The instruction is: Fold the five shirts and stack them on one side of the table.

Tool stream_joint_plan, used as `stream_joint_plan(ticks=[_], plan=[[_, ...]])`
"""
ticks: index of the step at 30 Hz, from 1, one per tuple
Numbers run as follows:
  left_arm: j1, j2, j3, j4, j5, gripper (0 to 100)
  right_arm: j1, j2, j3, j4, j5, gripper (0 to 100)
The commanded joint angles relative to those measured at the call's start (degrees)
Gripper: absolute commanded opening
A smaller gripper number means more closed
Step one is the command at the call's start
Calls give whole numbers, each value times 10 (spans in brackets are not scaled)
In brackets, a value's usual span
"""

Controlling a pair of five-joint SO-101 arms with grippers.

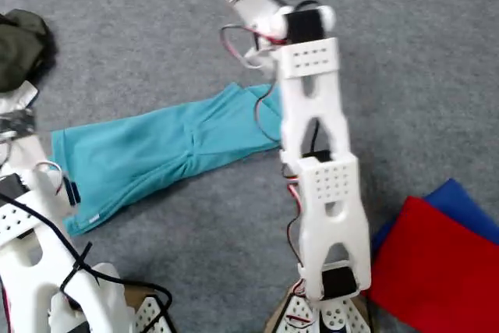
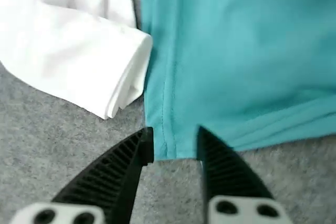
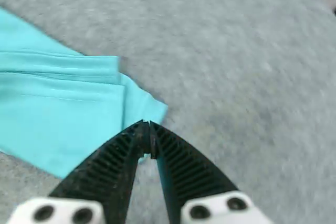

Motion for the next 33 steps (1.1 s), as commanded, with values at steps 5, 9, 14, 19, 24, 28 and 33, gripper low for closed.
stream_joint_plan(ticks=[5,9,14,19,24,28,33], plan=[[11,87,-74,-7,53,234,24,-210,285,4,-4,5],[11,219,-168,-6,84,234,50,-302,462,-94,8,5],[31,349,-272,2,84,231,79,-380,690,-272,9,5],[66,400,-290,-21,88,210,89,-424,784,-367,27,5],[47,419,-331,-49,47,178,95,-428,786,-372,28,5],[33,448,-393,-22,-5,178,97,-429,785,-371,28,5],[18,533,-458,-3,-25,178,97,-429,785,-370,28,5]])
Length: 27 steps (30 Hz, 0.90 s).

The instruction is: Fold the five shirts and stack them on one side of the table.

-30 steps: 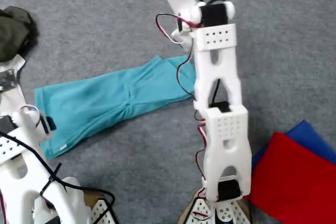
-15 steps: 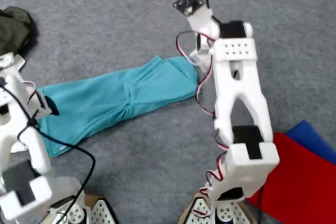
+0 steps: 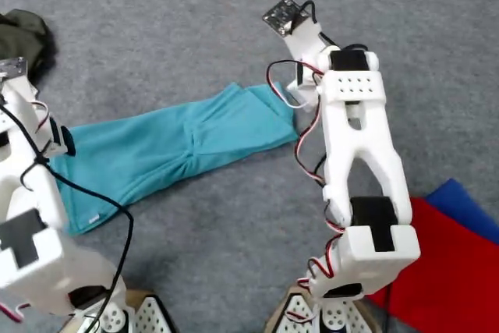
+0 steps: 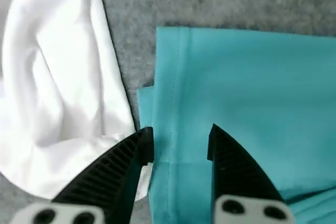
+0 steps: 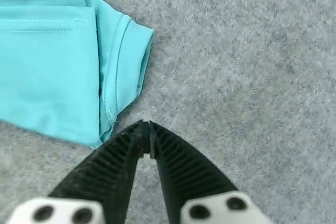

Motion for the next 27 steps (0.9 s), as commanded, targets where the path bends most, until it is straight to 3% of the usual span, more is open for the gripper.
stream_joint_plan(ticks=[1,10,16,27], plan=[[-13,43,-61,7,-10,178,8,-40,0,-7,4,5],[-16,91,-66,1,-10,174,8,-40,0,-7,4,5],[-15,122,-13,-71,-5,173,7,-42,1,-7,4,5],[-11,127,-9,-69,-6,22,7,-42,2,-9,4,5]])
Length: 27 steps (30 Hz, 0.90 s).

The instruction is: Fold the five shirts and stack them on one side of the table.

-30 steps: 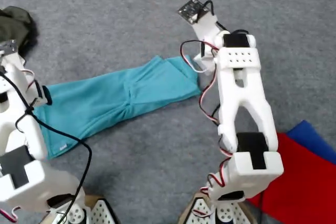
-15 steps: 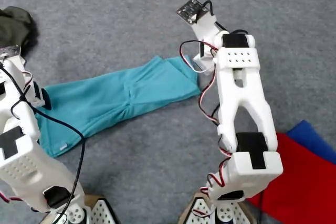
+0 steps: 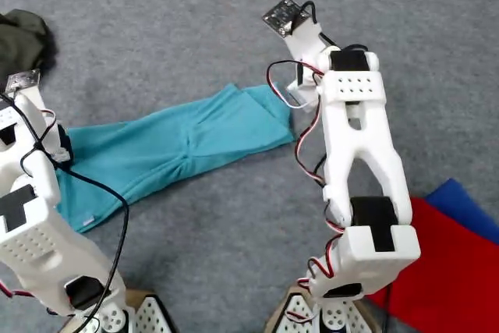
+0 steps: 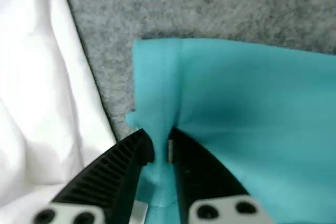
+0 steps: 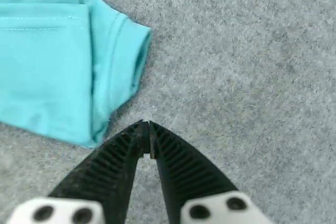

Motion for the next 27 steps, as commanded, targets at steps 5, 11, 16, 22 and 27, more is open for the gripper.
stream_joint_plan(ticks=[5,11,16,22,27], plan=[[12,-3,14,-8,37,19,7,-43,-1,-9,4,5],[92,-31,-54,76,112,19,63,-44,-29,-5,4,5],[188,-80,-131,158,163,19,166,-64,-95,33,4,5],[309,-89,-195,207,223,19,263,-107,-122,37,5,6],[403,-89,-227,210,254,19,299,-131,-122,35,5,9]])
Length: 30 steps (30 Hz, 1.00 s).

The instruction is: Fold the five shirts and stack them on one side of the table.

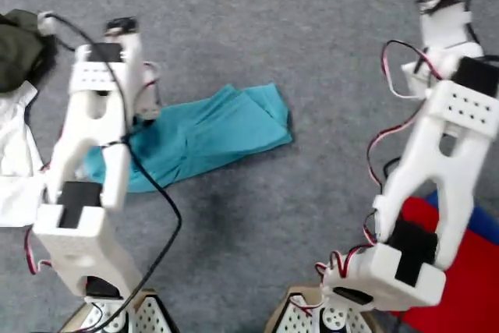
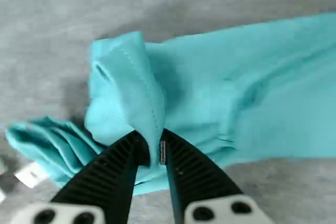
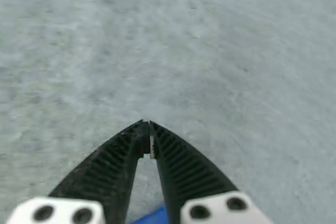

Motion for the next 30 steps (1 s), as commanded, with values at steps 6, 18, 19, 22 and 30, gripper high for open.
stream_joint_plan(ticks=[6,18,19,22,30], plan=[[135,25,-110,3,48,19,27,-47,-29,-4,5,9],[232,234,-460,68,136,19,27,-47,-29,-4,6,9],[240,250,-487,72,142,19,27,-47,-29,-4,6,9],[265,287,-558,97,151,19,27,-47,-29,-4,6,9],[298,355,-637,96,179,19,26,-47,-29,-4,6,9]])
